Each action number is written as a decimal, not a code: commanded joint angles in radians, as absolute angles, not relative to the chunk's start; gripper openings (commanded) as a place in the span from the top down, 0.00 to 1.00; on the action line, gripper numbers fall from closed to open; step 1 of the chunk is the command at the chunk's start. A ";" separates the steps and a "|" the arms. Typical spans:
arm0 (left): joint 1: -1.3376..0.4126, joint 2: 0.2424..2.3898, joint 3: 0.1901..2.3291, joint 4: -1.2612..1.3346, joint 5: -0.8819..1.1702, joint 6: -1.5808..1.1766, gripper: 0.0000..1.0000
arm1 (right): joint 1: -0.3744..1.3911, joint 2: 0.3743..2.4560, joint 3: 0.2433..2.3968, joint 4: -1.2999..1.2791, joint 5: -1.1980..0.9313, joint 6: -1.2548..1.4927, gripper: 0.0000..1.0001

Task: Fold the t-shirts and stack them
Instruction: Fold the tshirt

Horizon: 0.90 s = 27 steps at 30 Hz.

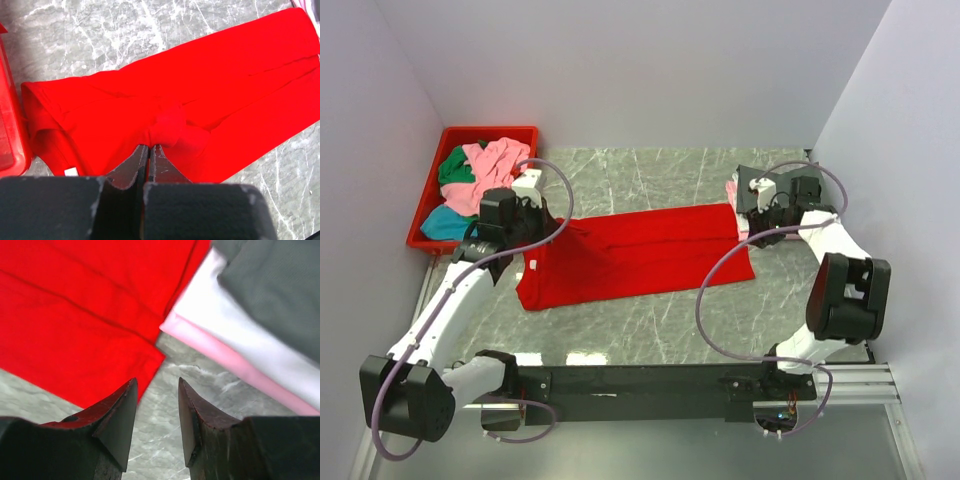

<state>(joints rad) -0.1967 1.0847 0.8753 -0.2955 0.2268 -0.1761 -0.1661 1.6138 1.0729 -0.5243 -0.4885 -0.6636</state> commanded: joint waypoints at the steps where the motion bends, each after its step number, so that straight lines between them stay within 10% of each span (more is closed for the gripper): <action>1: -0.192 1.094 0.925 -0.245 0.215 -0.147 1.00 | -0.167 1.507 1.059 -0.518 -0.592 -0.633 0.54; 27: -0.190 1.423 1.143 -0.238 0.305 -0.052 1.00 | -0.186 1.450 0.939 -0.566 -0.781 -0.719 0.52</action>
<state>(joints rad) -0.1947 1.3975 1.0801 -0.2596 0.2649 -0.0879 -0.1772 1.4445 0.9447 -0.5690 -0.7513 -0.7029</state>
